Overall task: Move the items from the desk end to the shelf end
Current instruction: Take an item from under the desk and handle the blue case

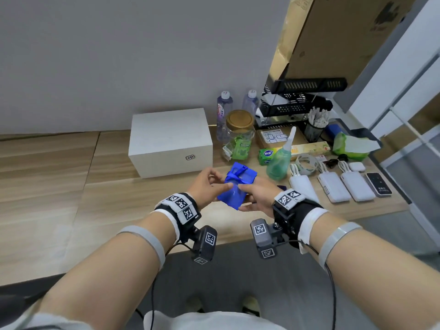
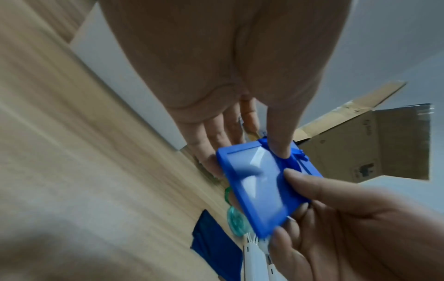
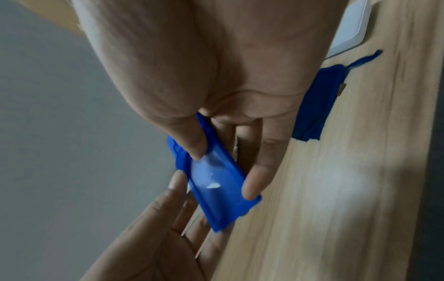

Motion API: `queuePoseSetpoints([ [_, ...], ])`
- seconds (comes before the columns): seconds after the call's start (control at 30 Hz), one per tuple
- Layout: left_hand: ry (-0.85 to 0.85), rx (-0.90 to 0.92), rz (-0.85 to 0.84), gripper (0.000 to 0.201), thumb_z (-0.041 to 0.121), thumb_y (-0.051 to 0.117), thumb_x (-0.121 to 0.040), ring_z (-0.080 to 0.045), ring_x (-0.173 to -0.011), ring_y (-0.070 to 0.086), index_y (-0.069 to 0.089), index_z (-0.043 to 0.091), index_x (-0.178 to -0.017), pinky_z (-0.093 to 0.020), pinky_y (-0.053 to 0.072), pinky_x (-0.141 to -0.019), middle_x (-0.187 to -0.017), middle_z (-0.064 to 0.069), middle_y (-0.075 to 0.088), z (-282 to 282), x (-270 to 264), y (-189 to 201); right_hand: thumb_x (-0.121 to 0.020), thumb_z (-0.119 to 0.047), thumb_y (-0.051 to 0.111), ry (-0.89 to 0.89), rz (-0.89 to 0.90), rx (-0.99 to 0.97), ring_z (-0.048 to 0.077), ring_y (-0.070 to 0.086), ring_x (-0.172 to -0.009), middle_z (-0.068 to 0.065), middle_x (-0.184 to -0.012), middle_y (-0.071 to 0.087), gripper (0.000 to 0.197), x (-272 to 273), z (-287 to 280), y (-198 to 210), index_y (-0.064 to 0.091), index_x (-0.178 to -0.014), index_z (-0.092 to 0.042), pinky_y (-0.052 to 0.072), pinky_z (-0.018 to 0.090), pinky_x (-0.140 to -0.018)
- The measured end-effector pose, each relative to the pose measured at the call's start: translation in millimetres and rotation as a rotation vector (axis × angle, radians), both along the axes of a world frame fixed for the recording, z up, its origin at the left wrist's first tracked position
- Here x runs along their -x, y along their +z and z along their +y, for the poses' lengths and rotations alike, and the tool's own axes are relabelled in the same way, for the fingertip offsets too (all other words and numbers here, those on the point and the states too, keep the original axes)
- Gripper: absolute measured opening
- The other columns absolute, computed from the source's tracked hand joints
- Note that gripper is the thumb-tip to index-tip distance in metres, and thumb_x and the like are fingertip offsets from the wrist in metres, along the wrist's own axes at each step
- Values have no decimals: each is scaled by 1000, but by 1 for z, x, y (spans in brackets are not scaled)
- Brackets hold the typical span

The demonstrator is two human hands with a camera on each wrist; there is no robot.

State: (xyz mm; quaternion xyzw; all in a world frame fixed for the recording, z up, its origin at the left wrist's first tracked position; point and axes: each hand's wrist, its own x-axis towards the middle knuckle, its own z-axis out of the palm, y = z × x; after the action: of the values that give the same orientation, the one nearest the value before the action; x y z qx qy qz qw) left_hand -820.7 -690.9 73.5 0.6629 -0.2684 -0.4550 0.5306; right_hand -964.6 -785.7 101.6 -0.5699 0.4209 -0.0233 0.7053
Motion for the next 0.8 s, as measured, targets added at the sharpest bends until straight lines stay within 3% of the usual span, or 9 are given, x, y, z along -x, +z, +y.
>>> queuePoseSetpoints([
  [0.1,-96,-42,139,27,6,65,-94,-16,-91,68,60,15,-118,-34,60,-74,-102,-5,70,1,2,-20,-95,-11,54,57,79,60,22,62,-77,13,-110,70,26,4,0,-22,64,-120,-15,53,30,-59],
  [0.2,-111,-82,167,20,5,61,-96,-19,-100,64,66,15,-112,-41,56,-88,-105,-6,69,-3,10,-40,-93,-14,61,-8,124,64,20,64,-74,15,-110,71,26,9,-4,-46,65,-119,-12,51,29,-60],
  [0.33,-128,-154,52,19,3,64,-94,-24,-101,63,69,8,-112,-47,52,-97,-108,-13,69,-19,15,-61,-91,-24,66,-53,139,-24,15,65,-79,6,-101,74,25,19,-18,-70,70,-113,-12,51,29,-67],
  [0.43,-99,-205,80,16,4,66,-93,-22,-90,67,70,10,-107,-39,59,-82,-94,-9,72,-41,15,-74,-93,-22,64,-52,158,66,20,67,-86,8,-103,74,21,20,-42,-87,71,-110,-11,51,34,-77],
  [0.5,-23,-262,149,13,6,69,-91,-17,-78,67,67,13,-102,-31,59,-69,-82,-2,71,-57,15,-78,-92,-20,65,-123,170,114,26,66,-81,17,-103,74,14,16,-62,-100,73,-102,-13,52,37,-74],
  [0.57,22,-318,228,16,9,71,-90,-20,-80,70,65,16,-104,-34,57,-77,-88,-6,74,-72,14,-86,-89,-19,67,-231,180,69,26,60,-72,23,-99,73,6,8,-85,-115,72,-88,-16,49,35,-64],
  [0.63,95,-327,304,19,5,67,-91,-24,-80,71,63,10,-109,-36,58,-78,-94,-15,73,-84,12,-95,-89,-18,66,-322,160,-59,24,62,-73,19,-101,73,3,-1,-105,-126,68,-86,-18,51,30,-61],
  [0.73,265,-315,289,18,-1,60,-93,-18,-62,71,60,6,-110,-27,59,-55,-88,-15,71,-108,8,-105,-93,-13,63,-357,122,-222,13,64,-68,5,-87,69,9,-15,-127,-131,62,-90,-21,54,23,-57],
  [0.8,351,-336,243,18,-2,58,-93,-16,-56,69,58,7,-109,-26,57,-50,-84,-11,69,-125,2,-109,-93,-13,63,-347,123,-282,12,67,-67,3,-84,69,8,-22,-140,-137,62,-91,-21,55,22,-58],
])
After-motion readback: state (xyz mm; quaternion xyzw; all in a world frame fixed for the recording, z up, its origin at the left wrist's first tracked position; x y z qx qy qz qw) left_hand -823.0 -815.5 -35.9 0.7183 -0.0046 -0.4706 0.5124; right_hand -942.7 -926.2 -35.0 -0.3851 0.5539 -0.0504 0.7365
